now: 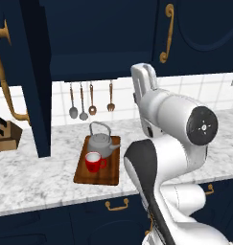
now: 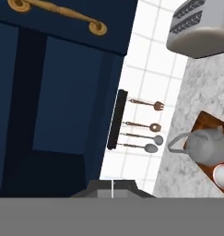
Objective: Pick the kettle from the counter and place it on the tray. Then pick the mug from the cabinet and place it on the tray. Then close the cabinet doors.
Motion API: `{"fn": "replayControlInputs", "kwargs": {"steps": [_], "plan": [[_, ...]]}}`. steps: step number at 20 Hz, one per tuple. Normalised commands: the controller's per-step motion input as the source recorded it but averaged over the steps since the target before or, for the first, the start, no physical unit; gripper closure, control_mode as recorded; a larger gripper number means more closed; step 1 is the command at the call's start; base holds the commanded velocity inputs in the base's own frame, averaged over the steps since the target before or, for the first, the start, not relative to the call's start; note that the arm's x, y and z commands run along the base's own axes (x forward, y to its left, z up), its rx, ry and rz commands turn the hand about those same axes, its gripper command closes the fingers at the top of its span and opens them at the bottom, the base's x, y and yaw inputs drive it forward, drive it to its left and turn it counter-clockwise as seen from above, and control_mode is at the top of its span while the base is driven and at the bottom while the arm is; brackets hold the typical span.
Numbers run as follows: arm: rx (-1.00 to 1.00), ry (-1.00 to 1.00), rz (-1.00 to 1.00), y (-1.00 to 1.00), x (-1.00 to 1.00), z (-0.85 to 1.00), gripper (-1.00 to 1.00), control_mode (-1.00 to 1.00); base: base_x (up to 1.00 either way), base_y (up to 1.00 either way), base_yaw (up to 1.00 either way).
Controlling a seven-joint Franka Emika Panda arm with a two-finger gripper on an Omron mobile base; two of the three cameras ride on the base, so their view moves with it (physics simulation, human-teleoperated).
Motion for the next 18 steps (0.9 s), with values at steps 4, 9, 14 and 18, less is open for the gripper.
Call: {"fn": "replayControlInputs", "kwargs": {"steps": [4,9,14,18], "plan": [[-0.04,-0.10,0.10,0.89,-0.56,-0.25,1.00,-1.00,0.00,0.00,0.00],[-0.01,-0.08,-0.02,0.97,-0.41,-0.15,1.00,-1.00,0.00,0.00,0.00],[0.00,0.00,-0.09,0.99,-0.25,-0.06,1.00,-1.00,0.00,0.00,0.00],[0.00,-0.02,-0.11,0.67,-0.06,-0.19,1.00,-1.00,0.00,0.00,0.00]]}}
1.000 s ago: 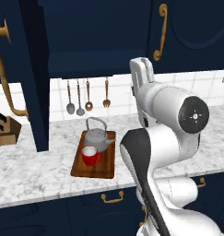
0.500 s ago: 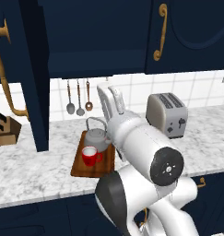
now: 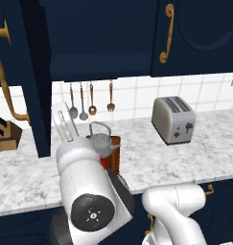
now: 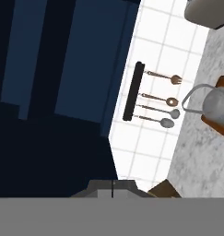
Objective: Pick the kettle from the counter and place it on the tray. Then pick the mug from the cabinet and place it on the tray. Then close the cabinet doors.
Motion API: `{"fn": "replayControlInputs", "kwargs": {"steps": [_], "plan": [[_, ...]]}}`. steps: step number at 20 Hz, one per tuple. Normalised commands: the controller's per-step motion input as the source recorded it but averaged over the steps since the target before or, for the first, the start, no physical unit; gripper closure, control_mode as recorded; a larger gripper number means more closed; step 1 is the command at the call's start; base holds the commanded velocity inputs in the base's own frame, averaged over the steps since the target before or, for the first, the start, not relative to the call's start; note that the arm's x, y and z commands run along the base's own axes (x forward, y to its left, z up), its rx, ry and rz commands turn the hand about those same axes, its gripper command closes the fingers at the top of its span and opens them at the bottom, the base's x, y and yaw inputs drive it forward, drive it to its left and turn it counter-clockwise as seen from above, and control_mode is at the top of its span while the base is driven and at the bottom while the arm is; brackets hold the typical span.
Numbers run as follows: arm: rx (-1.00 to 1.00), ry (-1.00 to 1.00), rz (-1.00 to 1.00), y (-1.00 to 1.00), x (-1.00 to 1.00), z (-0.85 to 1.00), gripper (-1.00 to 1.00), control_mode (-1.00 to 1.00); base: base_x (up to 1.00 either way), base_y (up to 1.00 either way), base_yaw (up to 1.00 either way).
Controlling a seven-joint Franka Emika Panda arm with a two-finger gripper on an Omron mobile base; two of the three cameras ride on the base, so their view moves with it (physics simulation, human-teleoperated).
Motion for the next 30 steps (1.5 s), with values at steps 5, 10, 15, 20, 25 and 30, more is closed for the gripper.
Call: {"fn": "replayControlInputs", "kwargs": {"steps": [5,10,15,20,25,30], "plan": [[0.00,-0.07,-0.10,0.55,-0.06,-0.20,1.00,-1.00,0.00,0.00,0.00],[0.00,-0.10,-0.06,0.59,-0.35,-0.09,1.00,-1.00,0.00,0.00,0.00],[0.00,-0.09,-0.01,0.55,-0.57,-0.02,1.00,-1.00,0.00,0.00,0.00],[0.00,-0.15,0.00,0.56,-0.99,0.00,1.00,-1.00,0.00,0.00,0.00],[0.00,-0.04,-0.01,0.67,-0.38,-0.02,1.00,-1.00,0.00,0.00,0.00],[0.00,0.00,-0.08,0.64,0.19,-0.07,1.00,-1.00,0.00,0.00,0.00]]}}
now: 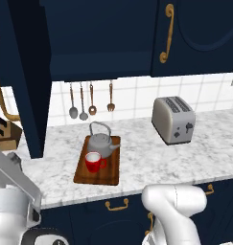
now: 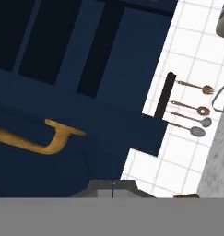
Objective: Pick the kettle from the counter and place it on the tray. Then pick the mug from the cabinet and place it on the tray. Then close the cabinet doors.
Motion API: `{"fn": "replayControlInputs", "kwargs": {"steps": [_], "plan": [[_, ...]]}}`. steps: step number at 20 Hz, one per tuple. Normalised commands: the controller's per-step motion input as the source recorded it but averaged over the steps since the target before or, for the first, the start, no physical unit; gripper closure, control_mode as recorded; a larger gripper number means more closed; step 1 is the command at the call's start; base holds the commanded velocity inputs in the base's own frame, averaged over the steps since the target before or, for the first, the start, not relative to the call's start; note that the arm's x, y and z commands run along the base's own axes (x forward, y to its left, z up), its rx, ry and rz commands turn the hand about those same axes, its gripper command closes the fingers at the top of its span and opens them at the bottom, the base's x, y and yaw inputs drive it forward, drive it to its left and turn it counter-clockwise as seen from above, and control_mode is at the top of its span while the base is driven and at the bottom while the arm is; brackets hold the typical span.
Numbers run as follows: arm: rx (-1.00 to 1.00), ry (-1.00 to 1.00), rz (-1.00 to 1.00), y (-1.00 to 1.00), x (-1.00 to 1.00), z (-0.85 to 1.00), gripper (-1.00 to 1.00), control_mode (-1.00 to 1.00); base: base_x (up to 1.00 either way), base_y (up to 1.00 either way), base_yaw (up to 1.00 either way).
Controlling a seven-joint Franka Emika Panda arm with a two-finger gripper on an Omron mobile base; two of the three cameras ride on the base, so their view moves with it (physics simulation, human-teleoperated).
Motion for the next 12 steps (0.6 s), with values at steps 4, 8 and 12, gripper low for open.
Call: {"fn": "replayControlInputs", "kwargs": {"steps": [4,8,12], "plan": [[0.00,0.00,-0.17,0.71,0.78,-0.33,1.00,-1.00,0.00,0.00,0.00],[0.00,0.00,-0.15,0.55,0.90,-0.46,1.00,-1.00,0.00,0.00,0.00],[0.00,0.00,-0.16,0.58,0.84,-0.50,1.00,-1.00,0.00,0.00,0.00]]}}
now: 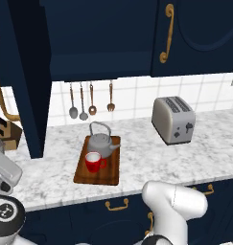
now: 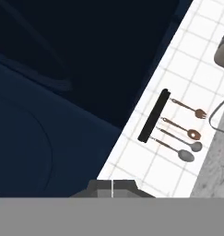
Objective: Pick the kettle from the counter and place it on the tray. Then pick the mug from the cabinet and place it on the tray. Then close the cabinet doors.
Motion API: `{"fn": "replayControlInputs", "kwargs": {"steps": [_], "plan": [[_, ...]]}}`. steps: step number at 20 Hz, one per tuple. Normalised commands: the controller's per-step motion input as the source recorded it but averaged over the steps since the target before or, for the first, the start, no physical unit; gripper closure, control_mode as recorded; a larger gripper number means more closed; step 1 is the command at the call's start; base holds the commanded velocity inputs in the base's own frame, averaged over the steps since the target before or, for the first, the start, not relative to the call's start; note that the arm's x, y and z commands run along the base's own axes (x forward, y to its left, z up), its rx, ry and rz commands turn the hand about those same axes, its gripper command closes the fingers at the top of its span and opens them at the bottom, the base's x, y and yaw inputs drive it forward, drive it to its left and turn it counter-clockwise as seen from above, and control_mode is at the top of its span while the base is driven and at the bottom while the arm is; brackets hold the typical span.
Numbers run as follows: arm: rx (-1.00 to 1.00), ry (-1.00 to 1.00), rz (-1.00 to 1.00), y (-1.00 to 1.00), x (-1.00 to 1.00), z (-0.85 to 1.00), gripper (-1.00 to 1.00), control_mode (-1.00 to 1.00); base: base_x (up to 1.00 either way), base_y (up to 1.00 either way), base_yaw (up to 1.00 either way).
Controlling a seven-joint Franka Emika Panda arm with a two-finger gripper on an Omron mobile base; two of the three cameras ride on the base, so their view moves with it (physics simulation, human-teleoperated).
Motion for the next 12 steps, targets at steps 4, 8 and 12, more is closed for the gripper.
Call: {"fn": "replayControlInputs", "kwargs": {"steps": [4,8,12], "plan": [[0.00,0.00,-0.04,0.03,0.15,-0.08,1.00,-1.00,0.00,0.00,0.00],[0.05,-0.06,-0.07,-0.08,0.20,0.04,1.00,-1.00,0.00,0.00,0.00],[0.03,-0.02,-0.19,-0.77,0.41,0.33,1.00,-1.00,0.00,0.00,0.00]]}}
